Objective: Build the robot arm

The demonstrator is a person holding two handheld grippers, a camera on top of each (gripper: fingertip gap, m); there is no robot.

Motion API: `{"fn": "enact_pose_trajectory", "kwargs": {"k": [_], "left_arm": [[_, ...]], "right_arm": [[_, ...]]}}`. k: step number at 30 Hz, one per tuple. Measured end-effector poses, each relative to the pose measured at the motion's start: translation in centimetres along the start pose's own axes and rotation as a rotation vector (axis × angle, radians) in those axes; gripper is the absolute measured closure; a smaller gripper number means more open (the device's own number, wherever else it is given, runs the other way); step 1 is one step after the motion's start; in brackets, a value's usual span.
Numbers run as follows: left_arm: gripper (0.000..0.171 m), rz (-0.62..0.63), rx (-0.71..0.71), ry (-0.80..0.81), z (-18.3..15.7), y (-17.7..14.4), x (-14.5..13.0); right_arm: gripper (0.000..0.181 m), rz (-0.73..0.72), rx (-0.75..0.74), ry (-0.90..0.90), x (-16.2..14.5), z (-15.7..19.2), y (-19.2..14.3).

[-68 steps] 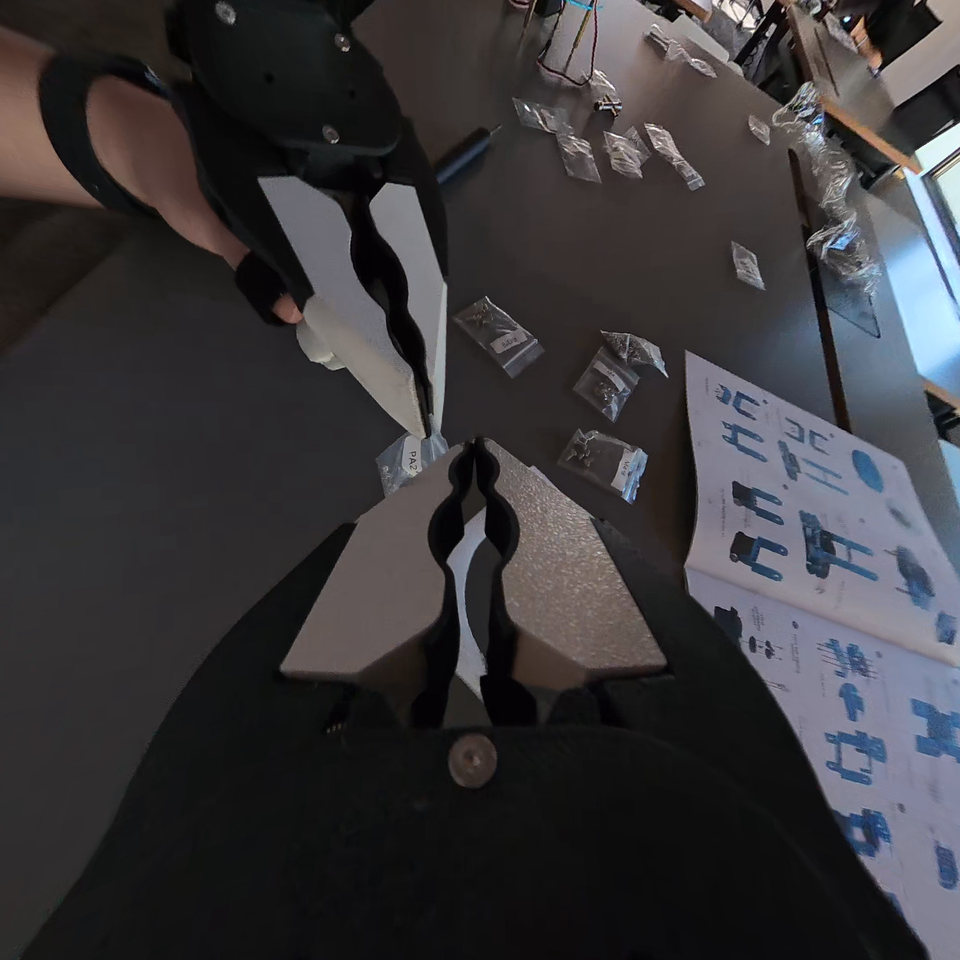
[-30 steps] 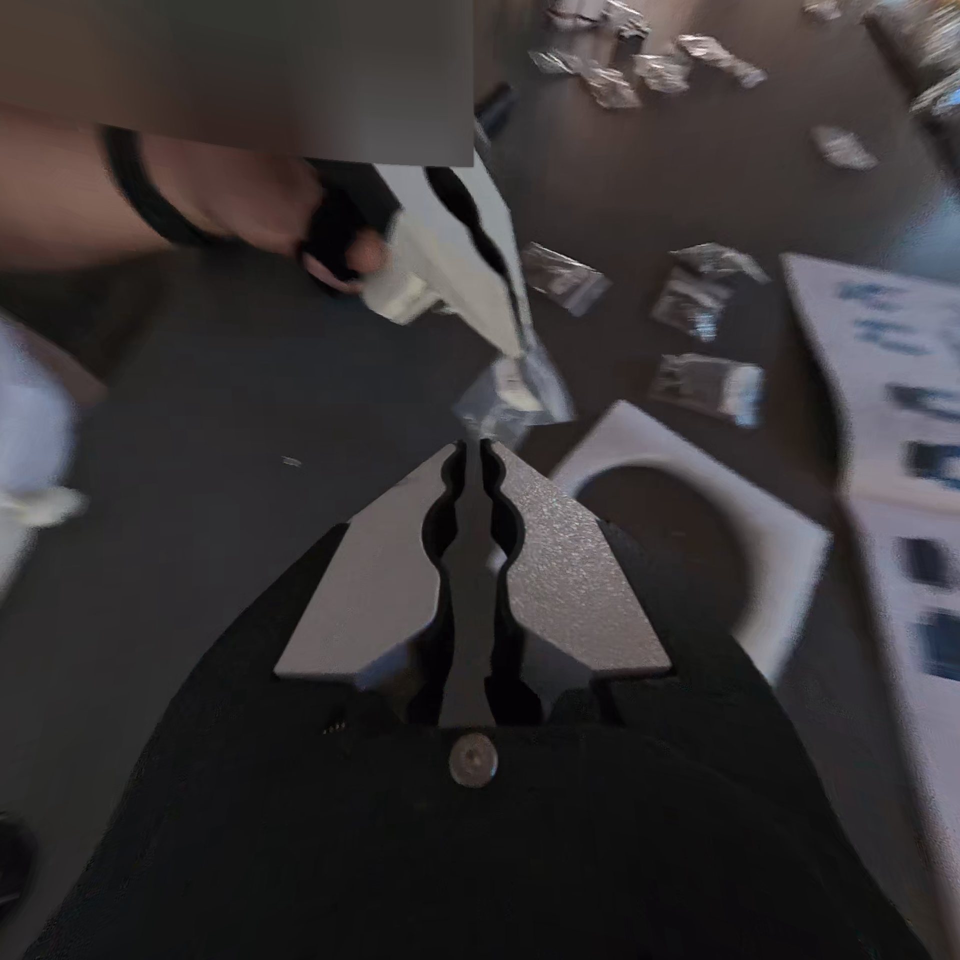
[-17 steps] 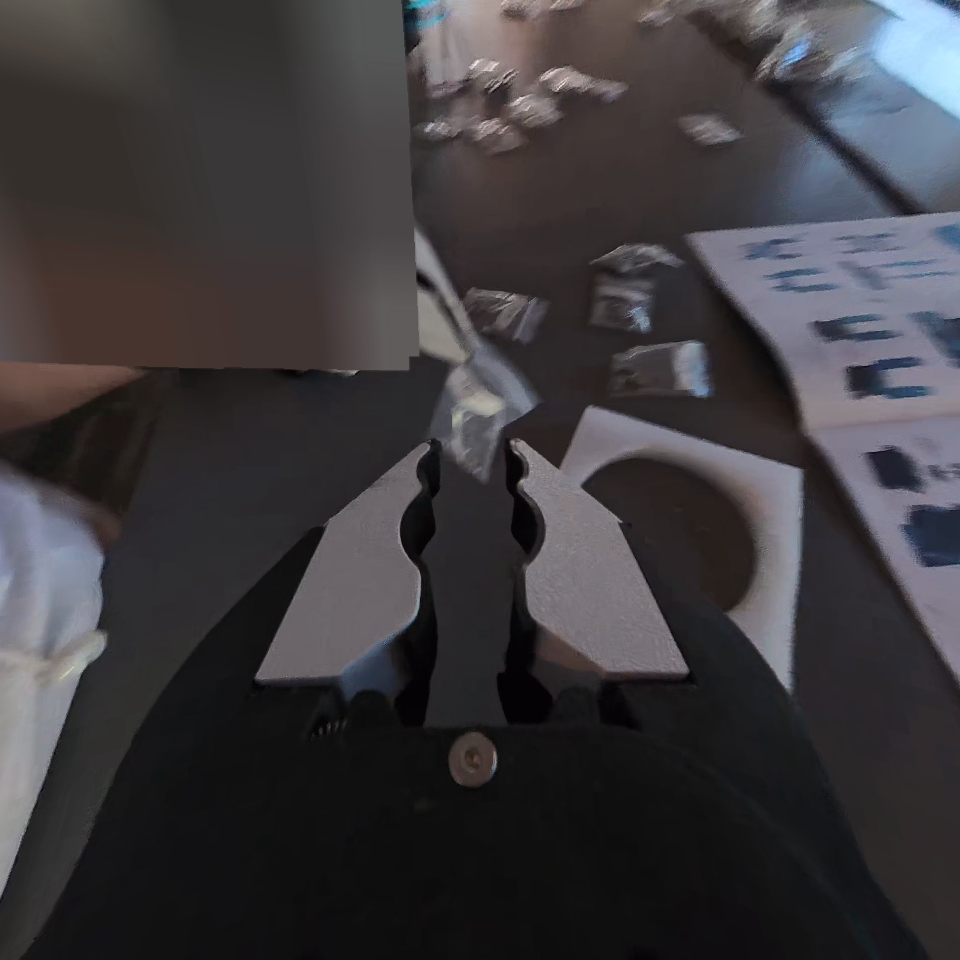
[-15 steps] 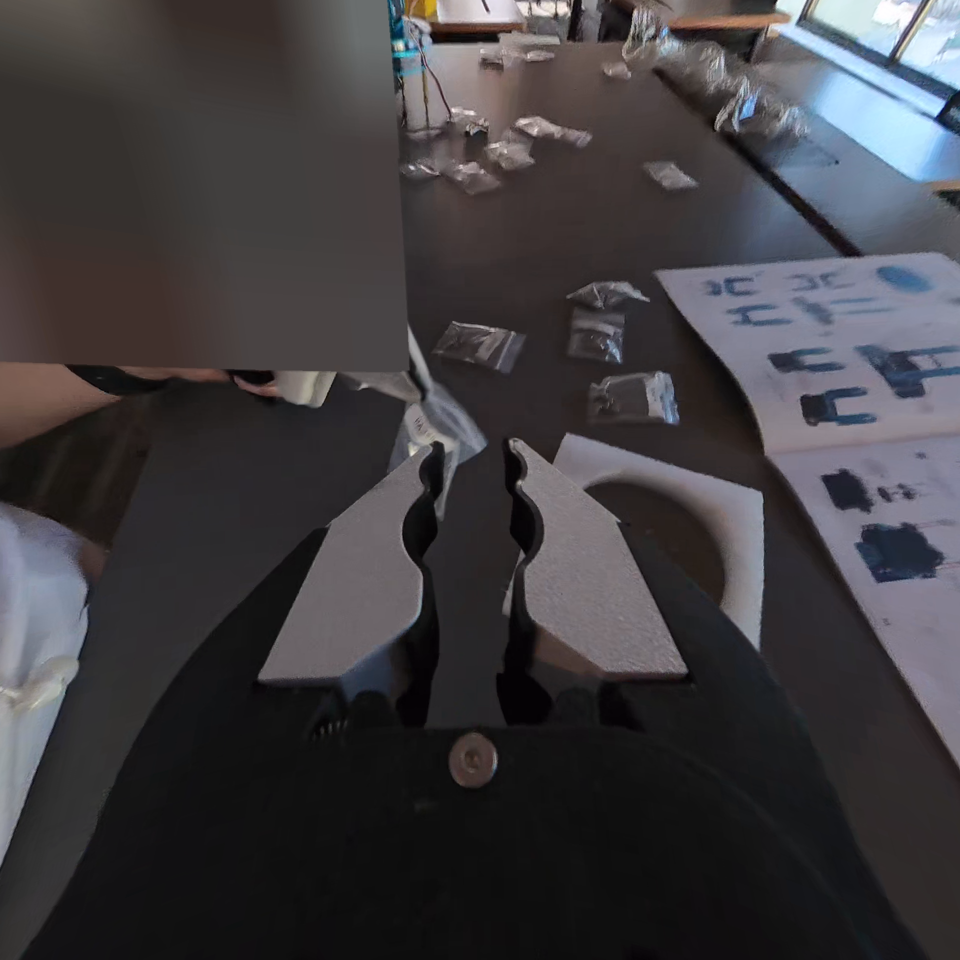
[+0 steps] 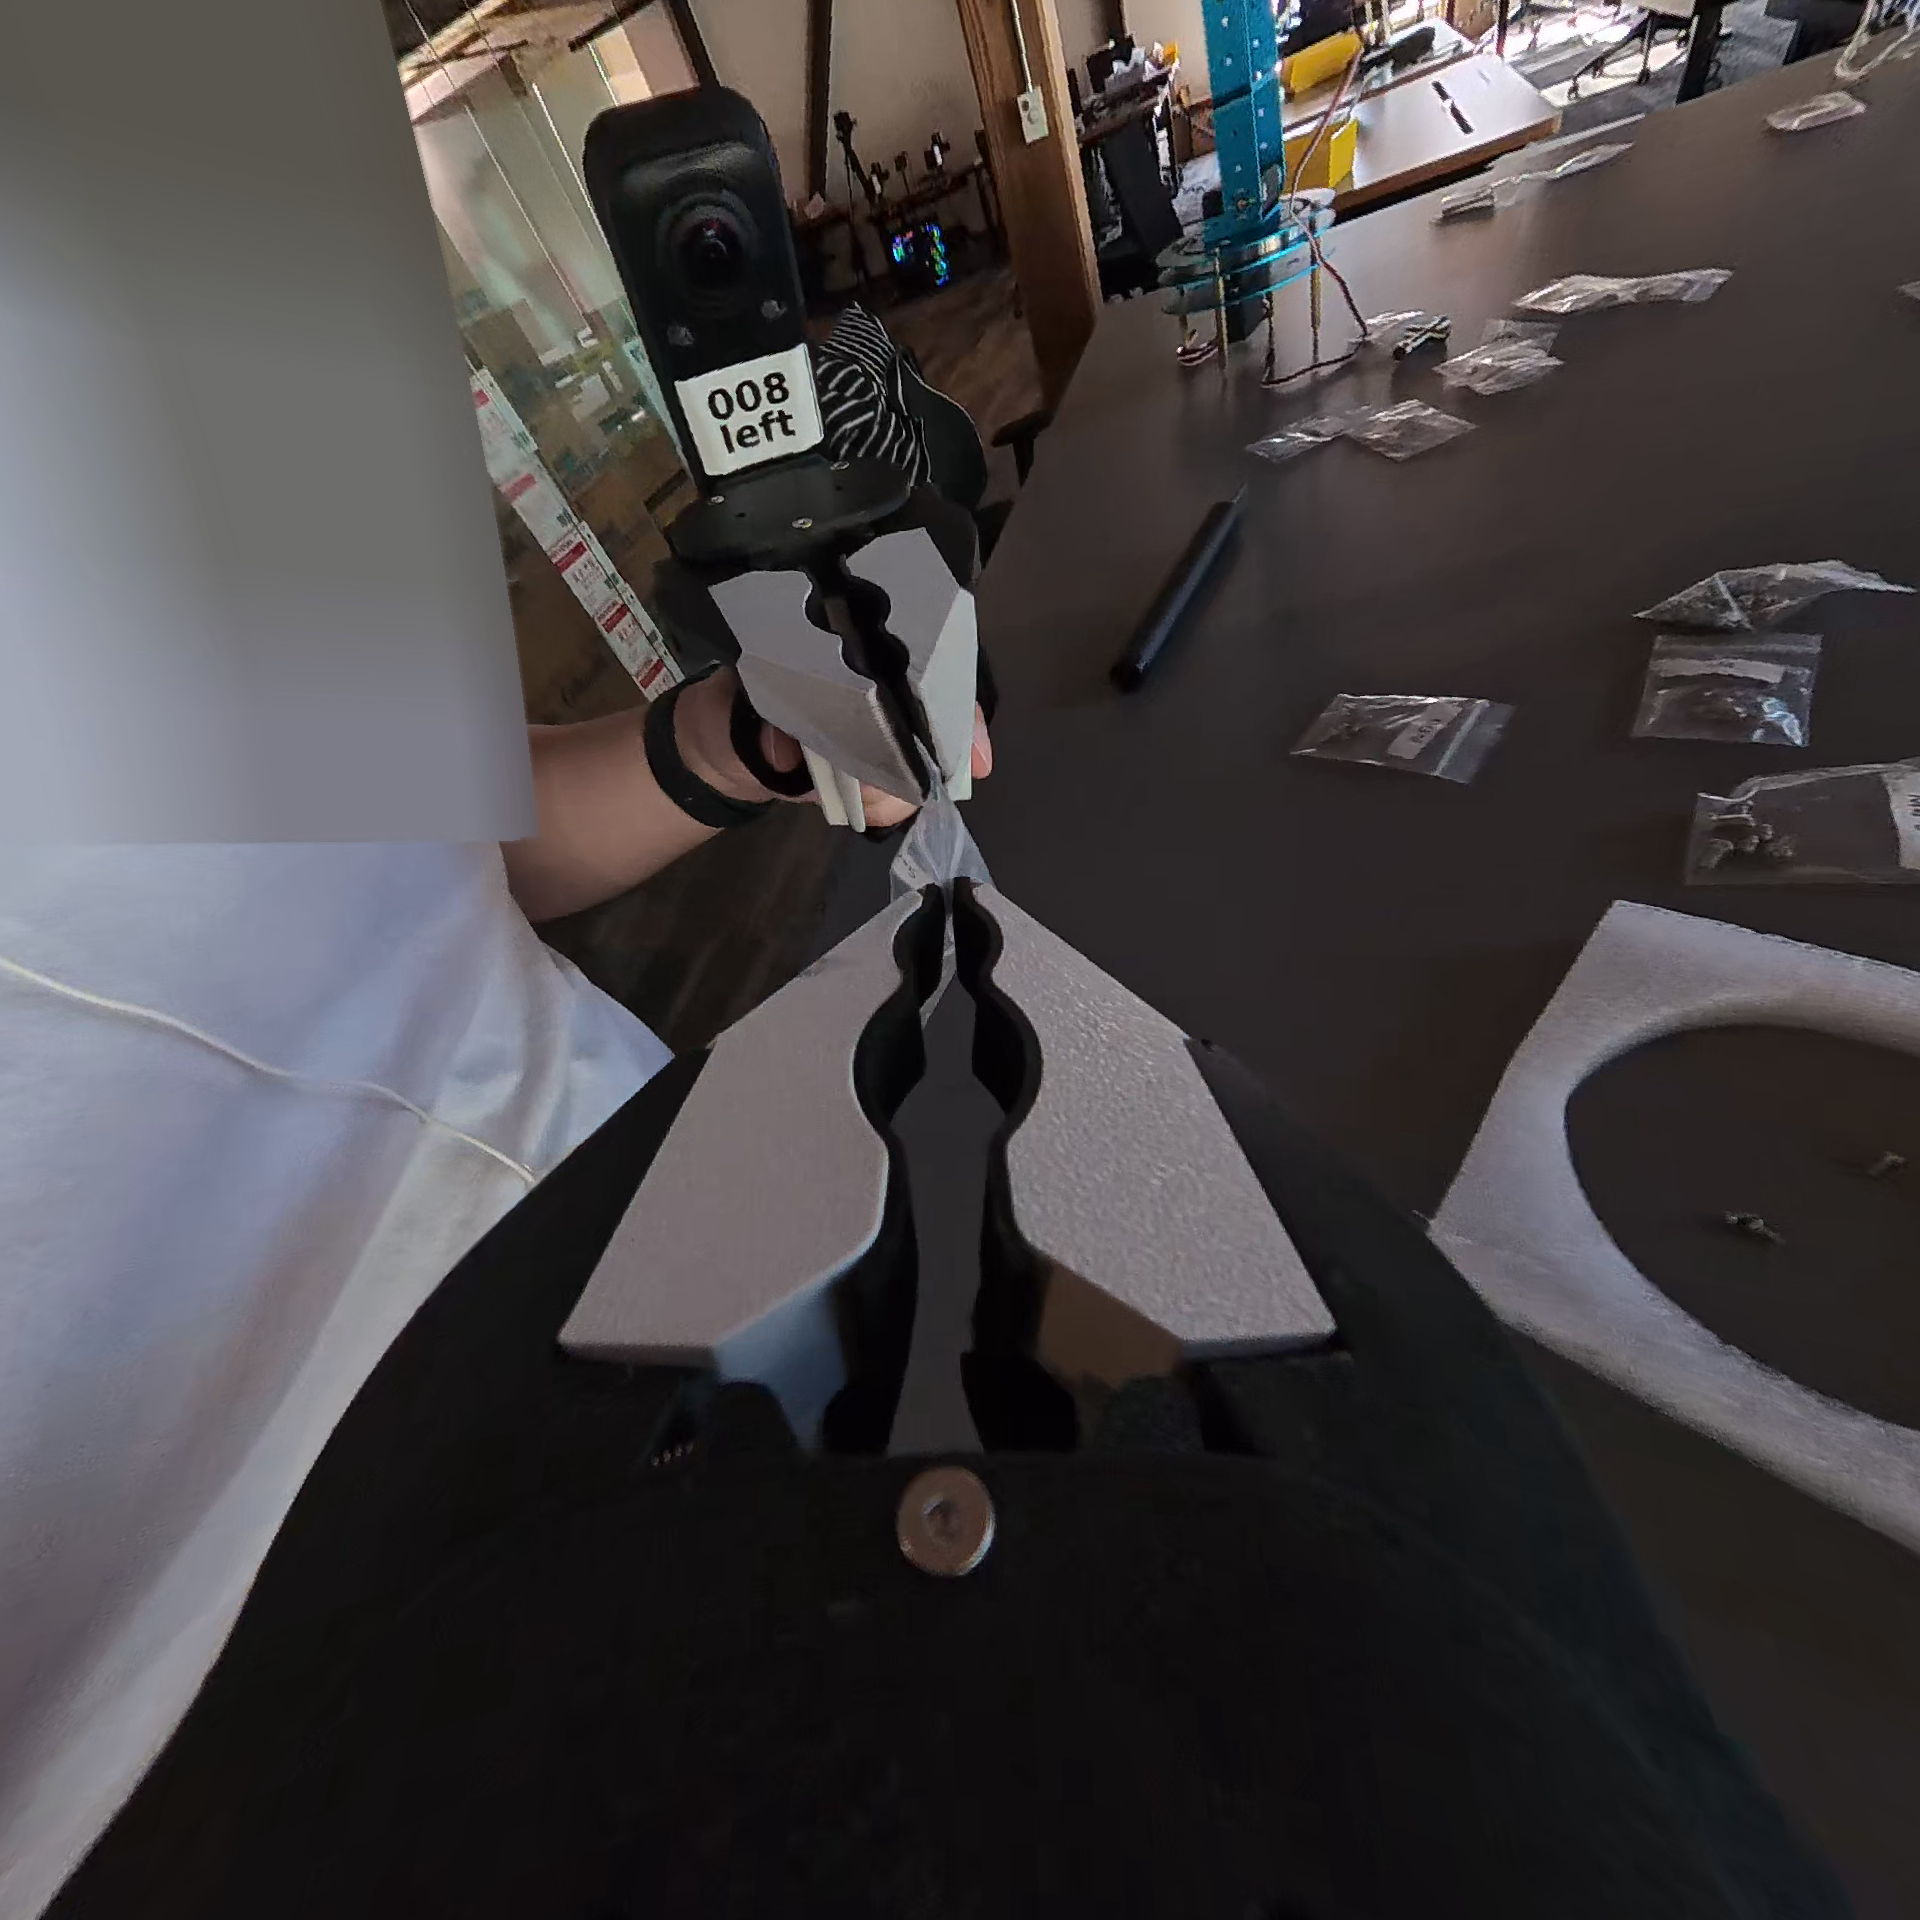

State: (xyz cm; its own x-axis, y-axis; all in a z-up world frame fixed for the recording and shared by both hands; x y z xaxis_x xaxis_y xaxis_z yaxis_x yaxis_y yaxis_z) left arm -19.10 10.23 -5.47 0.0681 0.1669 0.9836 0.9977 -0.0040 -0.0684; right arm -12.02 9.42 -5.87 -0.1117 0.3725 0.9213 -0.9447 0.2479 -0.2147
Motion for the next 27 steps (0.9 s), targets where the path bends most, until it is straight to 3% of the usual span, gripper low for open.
{"fn": "enact_pose_trajectory", "kwargs": {"k": [12, 27], "left_arm": [[0.171, 0.090, -0.007, 0.081, -2.9, 1.6, -1.3], [0.170, 0.122, -0.023, 0.010, -4.2, 4.0, -3.1]], "right_arm": [[0.180, -0.028, -0.023, -0.003, -1.4, 2.2, -0.4], [0.181, 0.065, -0.130, -0.111, -3.6, 2.3, -2.7]]}}
Point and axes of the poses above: each gripper's, where its closed fingertips meet, y out along the fingers, x out of its top, z = x × y across the jaws, the point moved 3 cm from there along -y, back along the fingers, and after that the axes turned 1 degree about -z, right-handed, at the moved point
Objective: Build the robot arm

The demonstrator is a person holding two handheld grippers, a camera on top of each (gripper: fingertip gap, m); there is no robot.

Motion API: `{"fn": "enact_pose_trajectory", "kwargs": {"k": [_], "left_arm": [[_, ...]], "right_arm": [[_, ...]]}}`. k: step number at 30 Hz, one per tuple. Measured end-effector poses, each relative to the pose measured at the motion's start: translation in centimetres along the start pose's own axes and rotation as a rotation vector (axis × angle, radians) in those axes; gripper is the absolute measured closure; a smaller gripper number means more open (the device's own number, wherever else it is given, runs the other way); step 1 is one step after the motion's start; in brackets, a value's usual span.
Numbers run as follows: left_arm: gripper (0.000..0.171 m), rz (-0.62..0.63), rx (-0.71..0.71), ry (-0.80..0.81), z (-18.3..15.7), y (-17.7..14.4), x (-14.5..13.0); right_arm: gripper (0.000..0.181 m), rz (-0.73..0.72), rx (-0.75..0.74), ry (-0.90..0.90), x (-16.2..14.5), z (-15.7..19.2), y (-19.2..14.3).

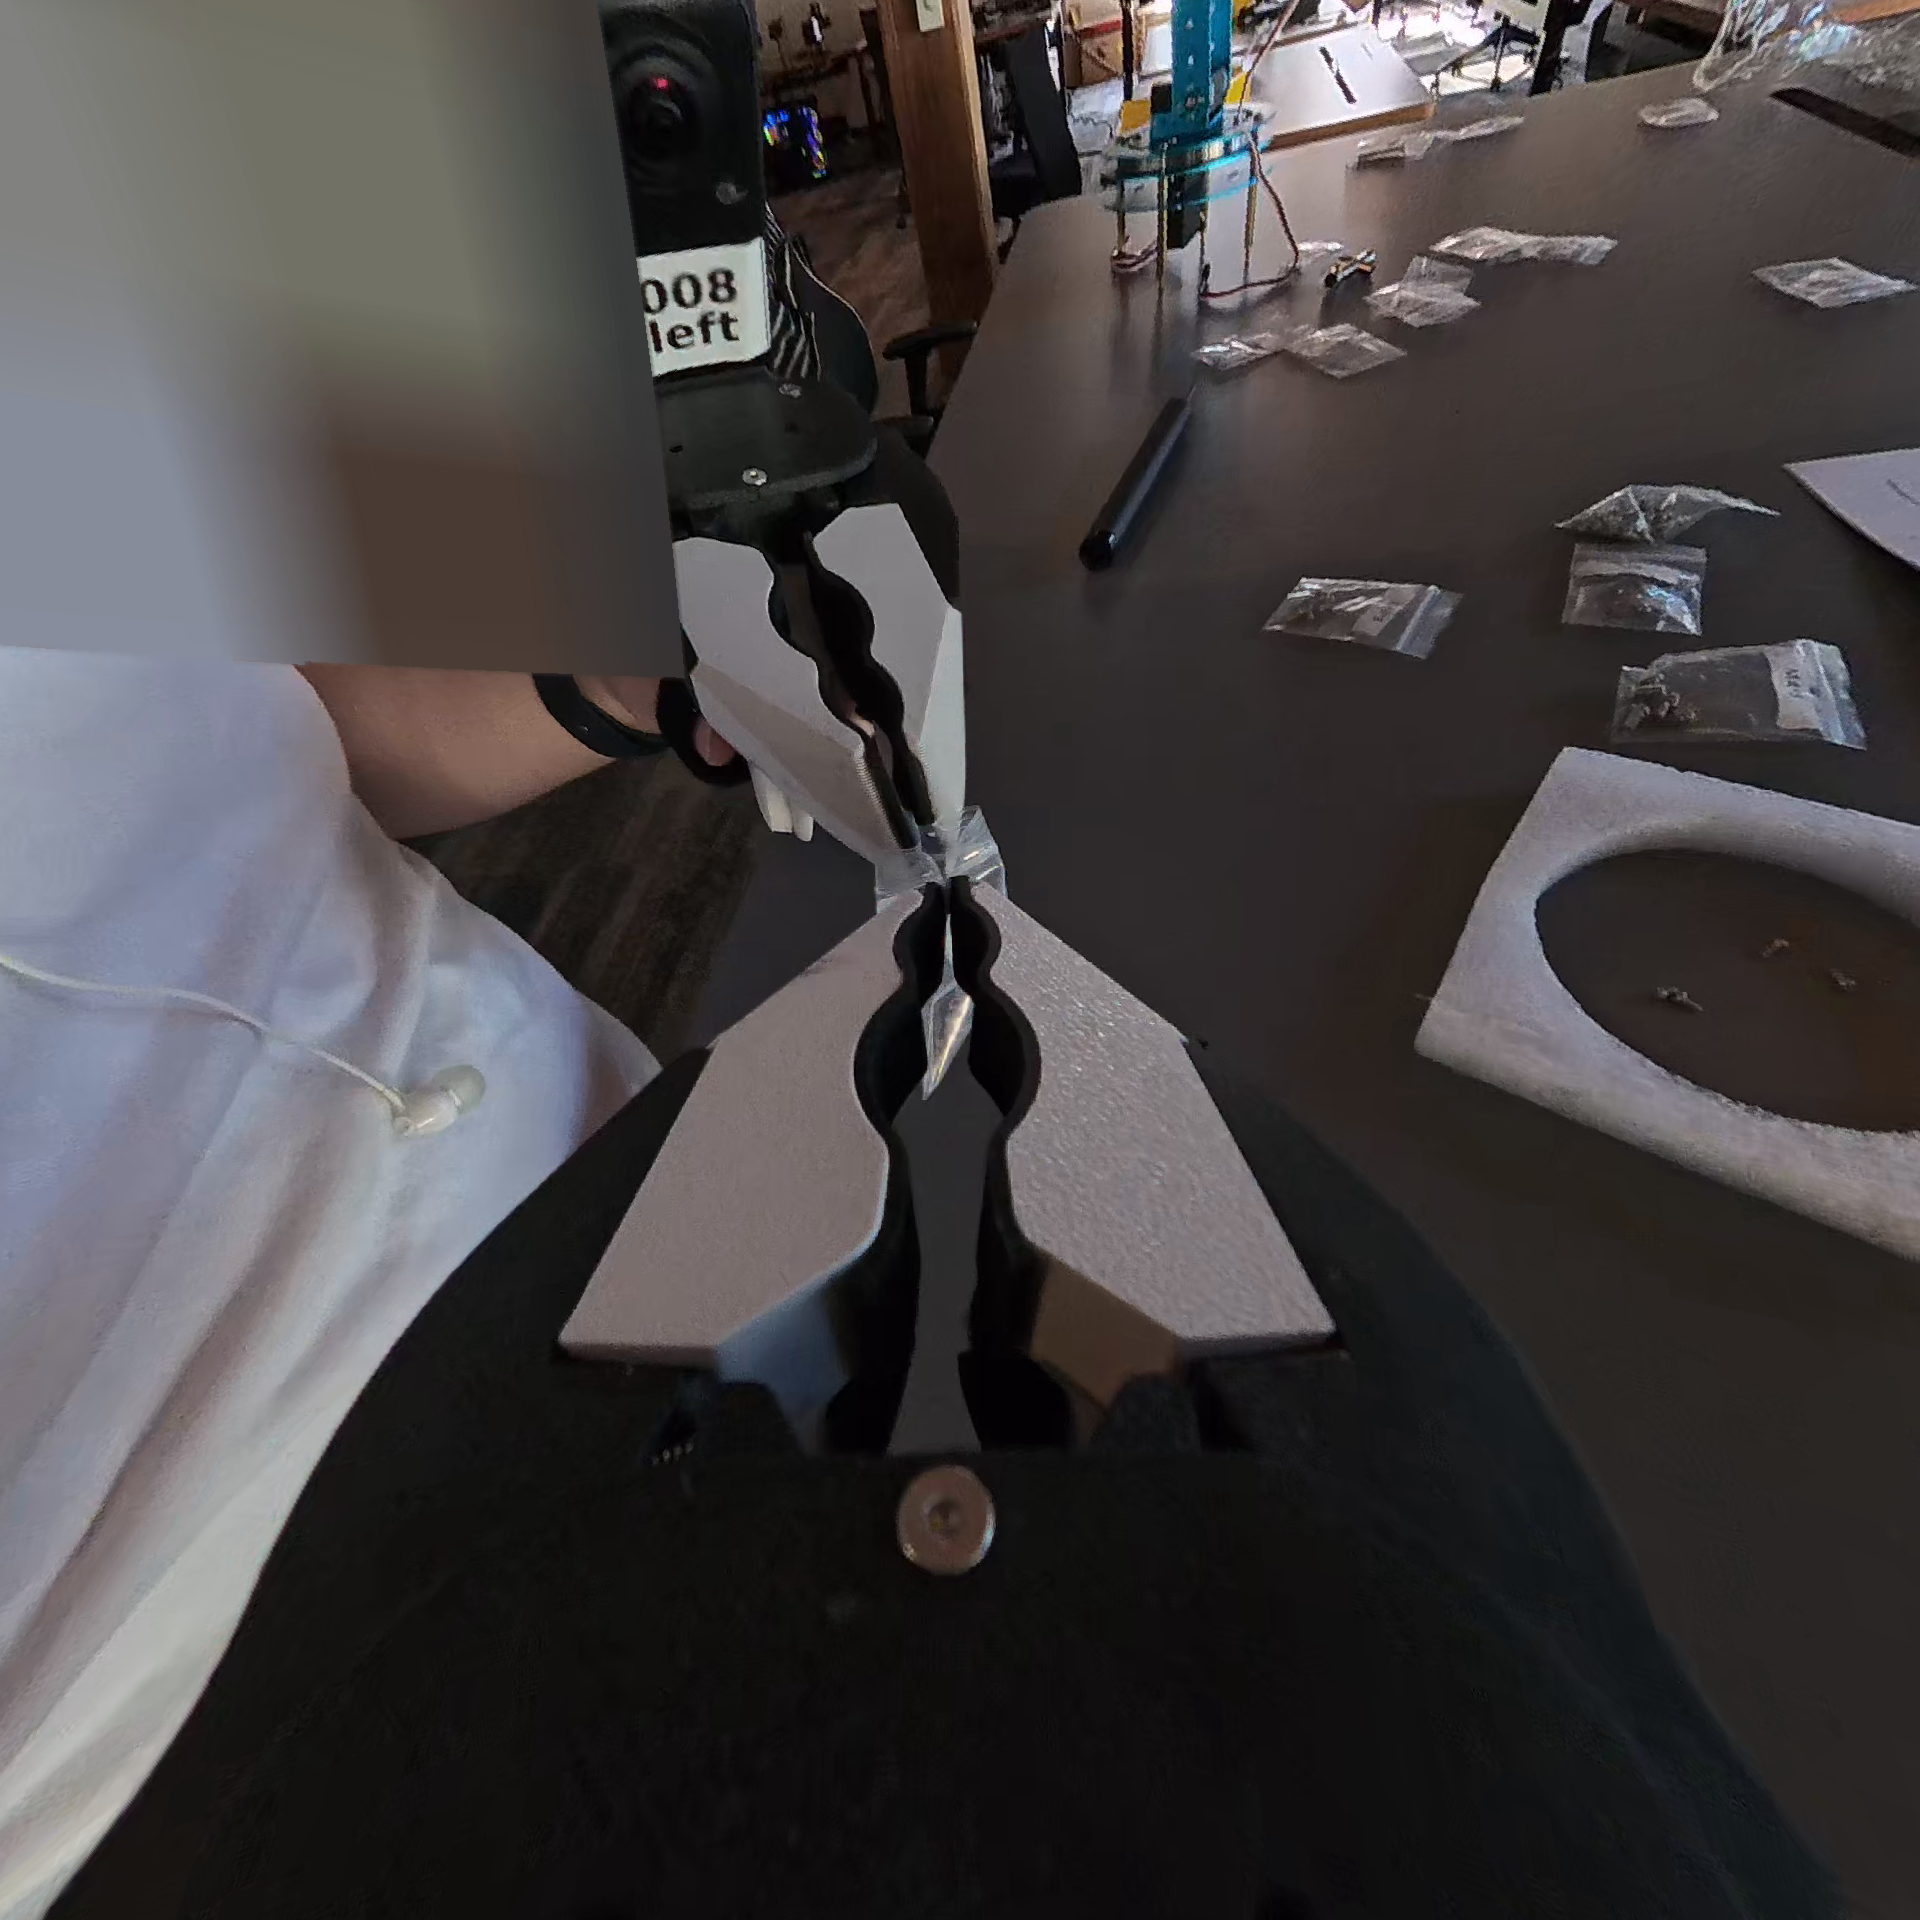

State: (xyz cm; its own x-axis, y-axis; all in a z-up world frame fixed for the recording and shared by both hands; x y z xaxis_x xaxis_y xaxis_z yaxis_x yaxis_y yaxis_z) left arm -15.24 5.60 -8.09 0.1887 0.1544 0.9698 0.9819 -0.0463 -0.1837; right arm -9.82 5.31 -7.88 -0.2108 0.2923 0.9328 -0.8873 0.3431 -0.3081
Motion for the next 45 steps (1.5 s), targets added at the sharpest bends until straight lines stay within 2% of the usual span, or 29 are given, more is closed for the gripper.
{"fn": "enact_pose_trajectory", "kwargs": {"k": [10, 14, 17, 20, 24, 30, 35, 38, 45], "left_arm": [[0.160, 0.079, 0.022, -0.034, 0.0, 0.2, -1.7], [0.157, 0.095, 0.079, -0.035, 0.8, -1.7, -2.0], [0.158, 0.176, 0.142, 0.004, 2.1, -3.9, -3.1], [0.160, 0.293, 0.156, 0.126, 3.1, -4.9, -4.5], [0.161, 0.405, 0.043, 0.243, 3.8, -4.4, -5.6], [0.164, 0.469, -0.148, 0.320, 4.3, -3.8, -6.0], [0.155, 0.510, -0.251, 0.413, 4.2, -3.0, -6.4], [0.159, 0.555, -0.289, 0.452, 4.3, -2.6, -7.0], [0.165, 0.564, -0.342, 0.446, 4.5, -2.4, -7.1]], "right_arm": [[0.181, 0.104, -0.061, -0.088, -1.7, -0.1, -0.9], [0.181, 0.151, -0.093, -0.128, -2.0, -0.2, -1.2], [0.180, 0.188, -0.120, -0.161, -2.1, -0.3, -1.4], [0.180, 0.209, -0.122, -0.166, -2.2, -0.3, -1.3], [0.180, 0.224, -0.117, -0.165, -2.3, -0.5, -1.2], [0.180, 0.223, -0.120, -0.156, -2.1, -0.5, -1.2], [0.180, 0.231, -0.125, -0.152, -2.2, -0.4, -1.2], [0.180, 0.232, -0.123, -0.147, -2.2, -0.3, -1.1], [0.180, 0.231, -0.131, -0.149, -2.0, -0.3, -1.1]]}}
Point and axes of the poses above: each gripper's, where its closed fingertips meet, y out along the fingers, x out of its top, z = x × y across the jaws, the point moved 3 cm from there along -y, back along the fingers, and after that the axes turned 1 degree about -z, right-handed, at the moved point
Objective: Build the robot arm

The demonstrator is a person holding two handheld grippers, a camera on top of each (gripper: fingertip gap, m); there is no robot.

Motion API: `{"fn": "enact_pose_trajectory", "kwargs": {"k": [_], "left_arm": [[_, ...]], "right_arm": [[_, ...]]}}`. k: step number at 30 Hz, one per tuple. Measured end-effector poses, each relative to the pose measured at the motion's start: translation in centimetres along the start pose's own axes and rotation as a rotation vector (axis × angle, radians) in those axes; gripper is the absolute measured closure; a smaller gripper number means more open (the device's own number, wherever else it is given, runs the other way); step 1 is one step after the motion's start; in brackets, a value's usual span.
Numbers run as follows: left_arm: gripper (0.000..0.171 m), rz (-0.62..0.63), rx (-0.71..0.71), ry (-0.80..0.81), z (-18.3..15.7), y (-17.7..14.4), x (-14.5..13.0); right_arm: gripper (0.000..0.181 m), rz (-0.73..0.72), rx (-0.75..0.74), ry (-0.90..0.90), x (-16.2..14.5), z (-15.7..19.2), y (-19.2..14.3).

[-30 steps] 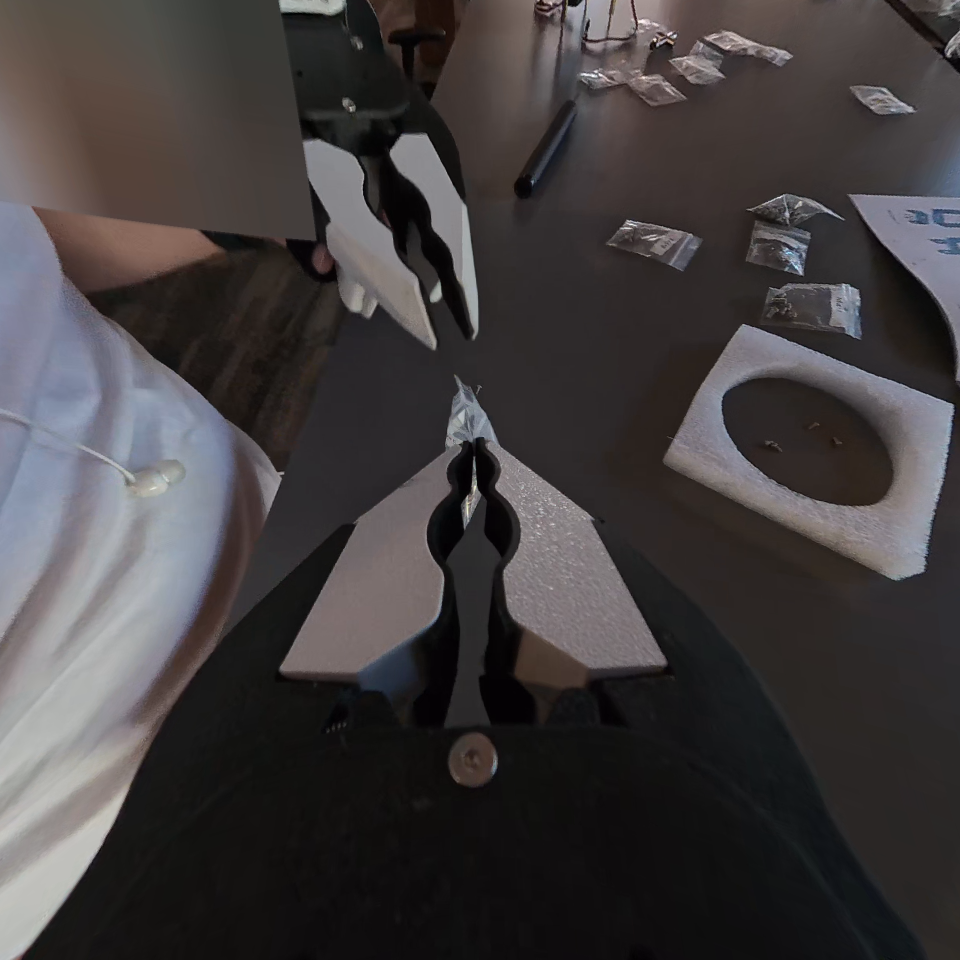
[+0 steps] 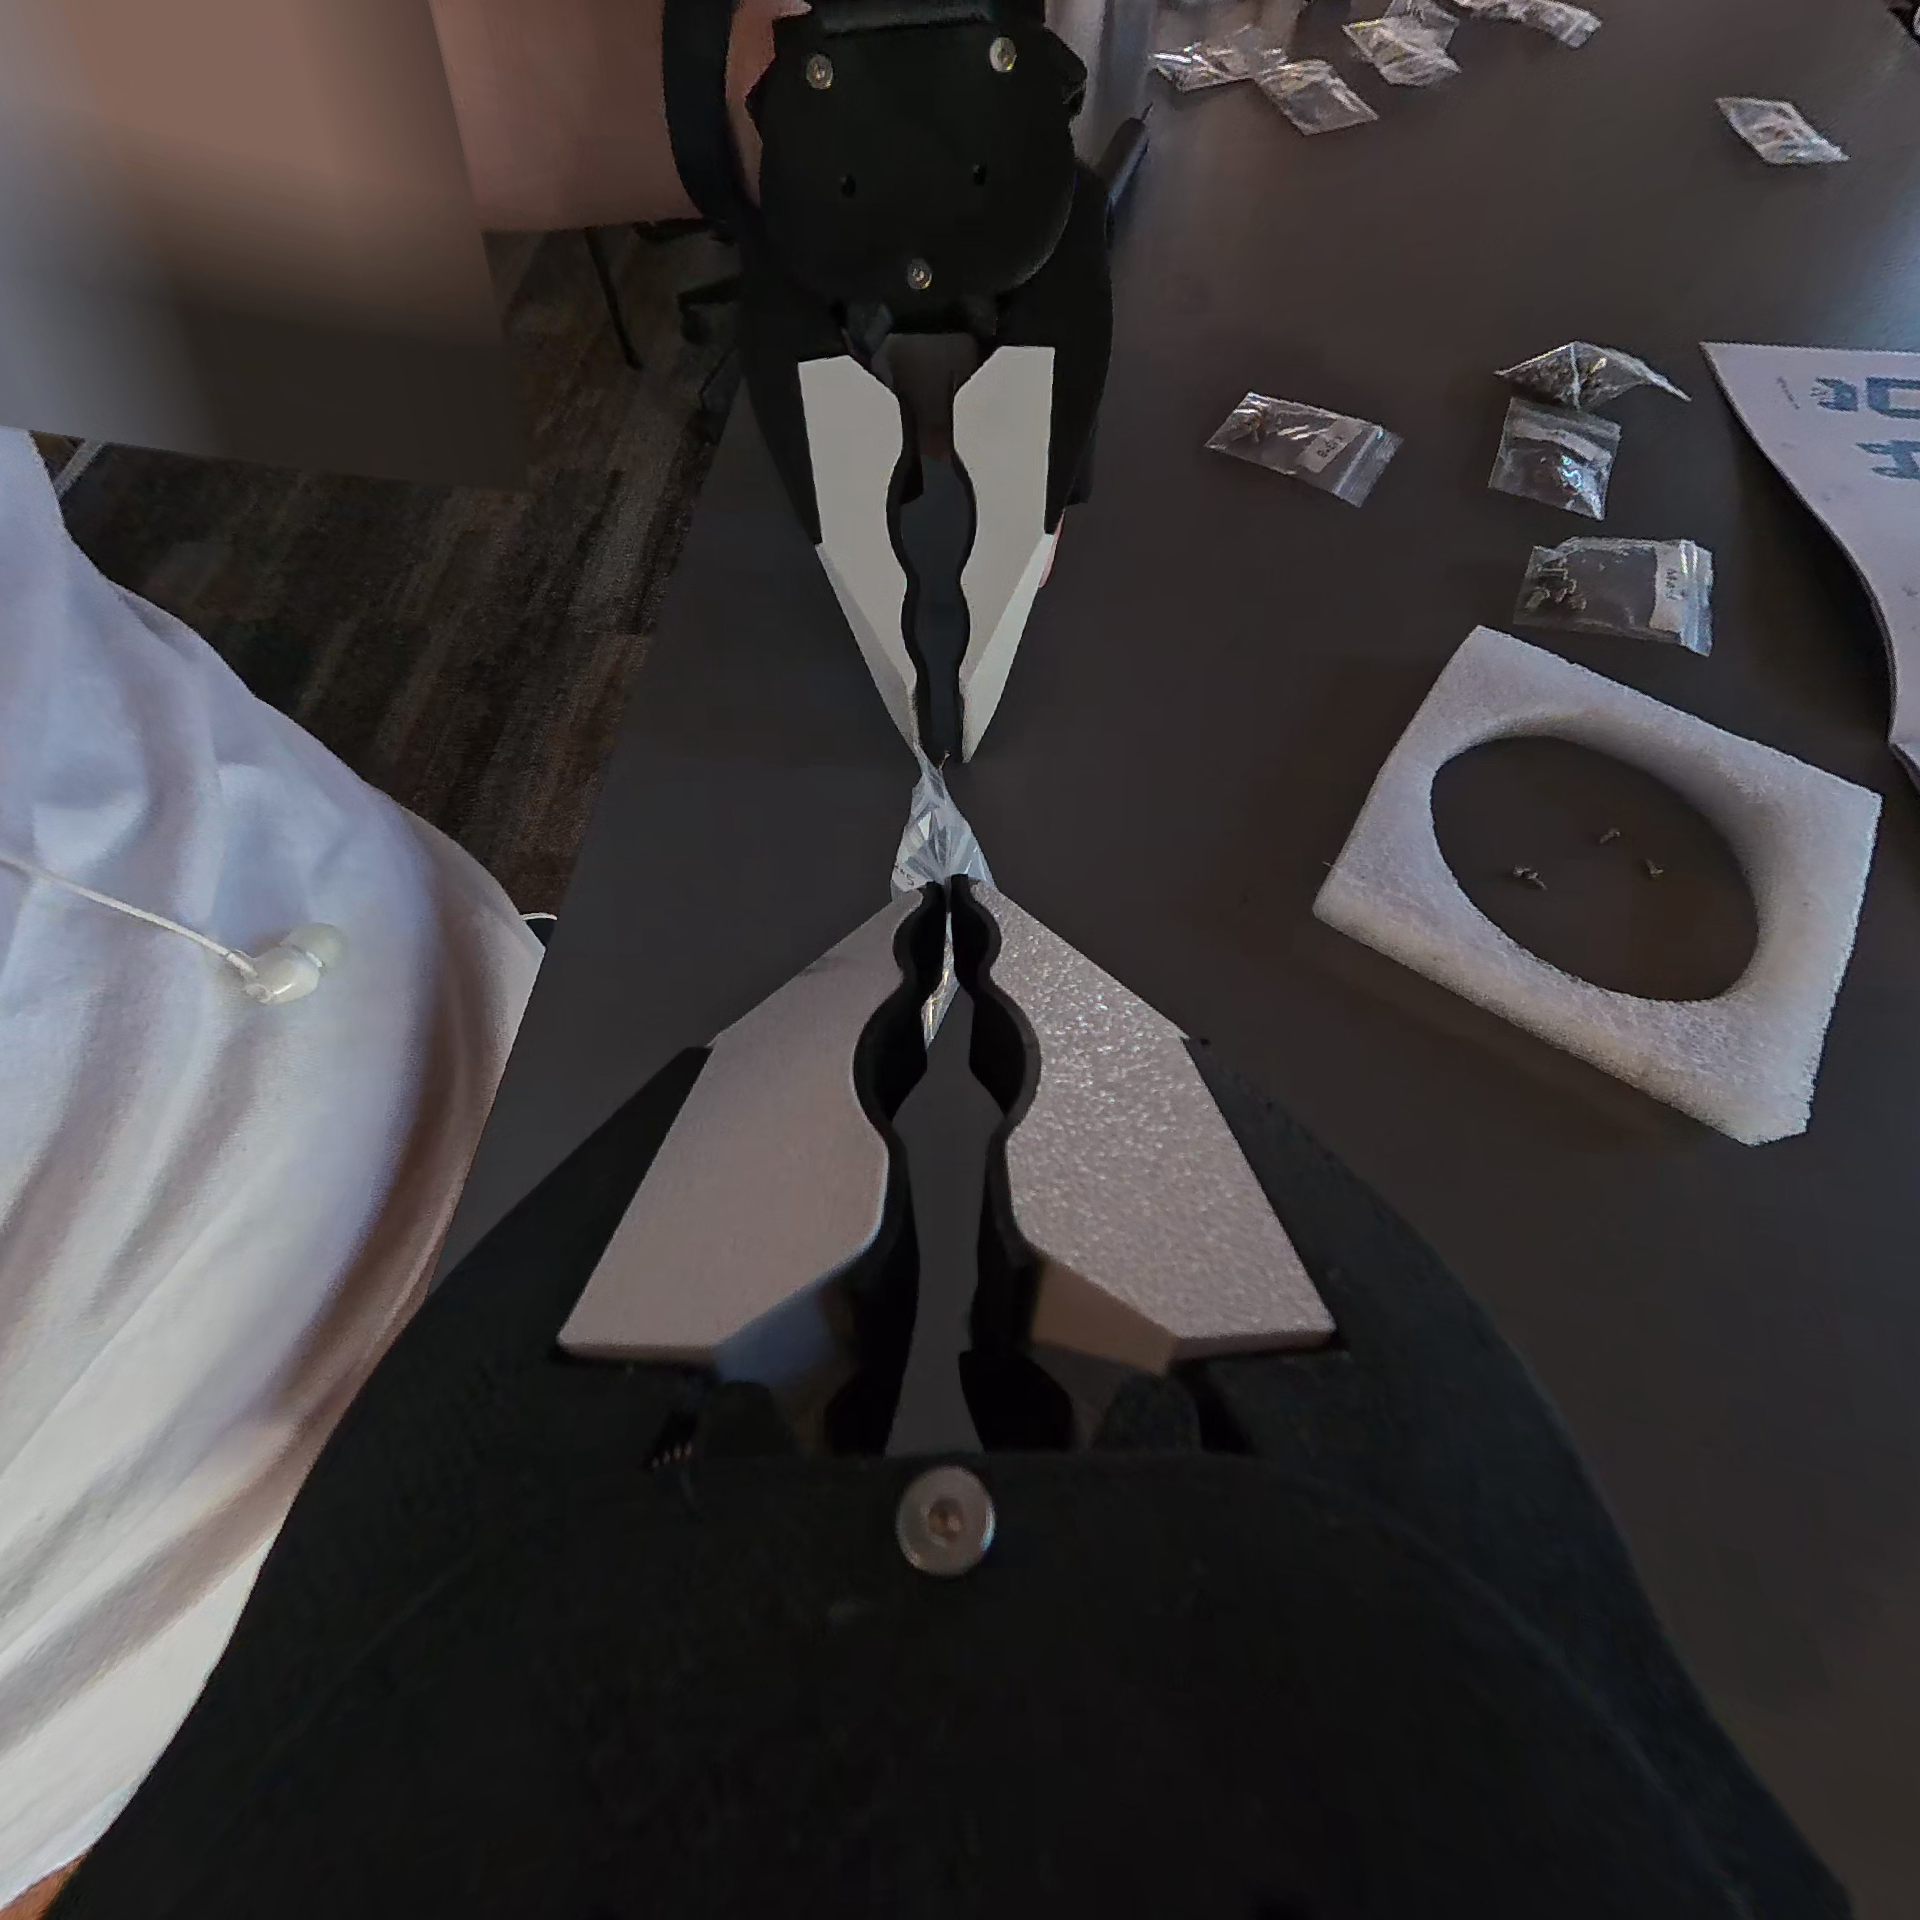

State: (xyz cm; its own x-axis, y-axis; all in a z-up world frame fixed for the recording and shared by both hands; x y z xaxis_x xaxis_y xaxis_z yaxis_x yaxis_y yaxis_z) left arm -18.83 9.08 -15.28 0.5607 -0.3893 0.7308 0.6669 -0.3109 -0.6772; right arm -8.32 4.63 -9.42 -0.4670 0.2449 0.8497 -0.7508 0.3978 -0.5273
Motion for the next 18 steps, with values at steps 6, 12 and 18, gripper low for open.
{"fn": "enact_pose_trajectory", "kwargs": {"k": [6, 12, 18], "left_arm": [[0.170, -0.016, 0.001, -0.009, 0.1, 0.0, -0.1], [0.171, -0.032, 0.021, -0.039, 0.0, -0.4, 0.0], [0.171, -0.090, 0.087, -0.086, 0.7, -1.7, 0.6]], "right_arm": [[0.180, 0.001, -0.001, 0.009, -0.1, -0.1, -0.1], [0.180, -0.004, -0.001, 0.011, 0.0, -0.3, 0.0], [0.180, 0.004, 0.001, 0.008, -0.1, -0.5, 0.3]]}}
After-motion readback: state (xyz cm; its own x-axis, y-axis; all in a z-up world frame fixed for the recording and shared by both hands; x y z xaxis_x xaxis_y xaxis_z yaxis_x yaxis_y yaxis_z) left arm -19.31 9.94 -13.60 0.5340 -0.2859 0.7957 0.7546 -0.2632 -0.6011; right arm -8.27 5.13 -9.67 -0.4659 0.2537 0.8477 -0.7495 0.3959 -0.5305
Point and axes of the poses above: each gripper's, where its closed fingertips meet, y out along the fingers, x out of its top, z = x × y across the jaws, the point moved 3 cm from there along -y, back along the fingers, and after that the axes turned 1 degree about -z, right-handed, at the moved point
